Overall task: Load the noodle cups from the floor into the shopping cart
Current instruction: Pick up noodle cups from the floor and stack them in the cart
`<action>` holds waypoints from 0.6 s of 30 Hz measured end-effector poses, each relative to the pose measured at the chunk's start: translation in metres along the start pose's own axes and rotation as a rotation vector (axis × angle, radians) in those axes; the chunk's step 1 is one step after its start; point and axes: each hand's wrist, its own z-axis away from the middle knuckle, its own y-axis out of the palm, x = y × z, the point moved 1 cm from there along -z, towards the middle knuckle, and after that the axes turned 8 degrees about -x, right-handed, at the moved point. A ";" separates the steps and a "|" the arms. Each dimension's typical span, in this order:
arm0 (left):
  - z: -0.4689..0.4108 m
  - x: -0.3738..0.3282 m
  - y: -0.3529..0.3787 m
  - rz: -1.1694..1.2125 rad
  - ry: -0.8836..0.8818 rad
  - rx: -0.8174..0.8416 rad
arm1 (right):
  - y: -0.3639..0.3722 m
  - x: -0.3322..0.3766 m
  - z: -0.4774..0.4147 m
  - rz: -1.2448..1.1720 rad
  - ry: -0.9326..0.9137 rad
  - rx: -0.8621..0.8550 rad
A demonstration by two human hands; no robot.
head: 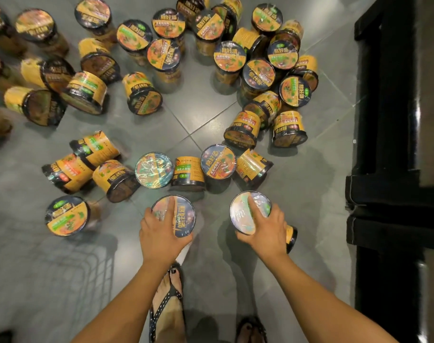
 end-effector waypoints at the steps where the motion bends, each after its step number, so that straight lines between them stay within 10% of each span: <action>1: 0.013 -0.001 -0.018 0.003 -0.020 0.008 | -0.017 0.004 0.012 -0.008 -0.013 -0.007; 18: 0.308 0.008 -0.336 0.273 -0.396 -0.092 | -0.288 0.085 0.277 -0.206 -0.457 -0.020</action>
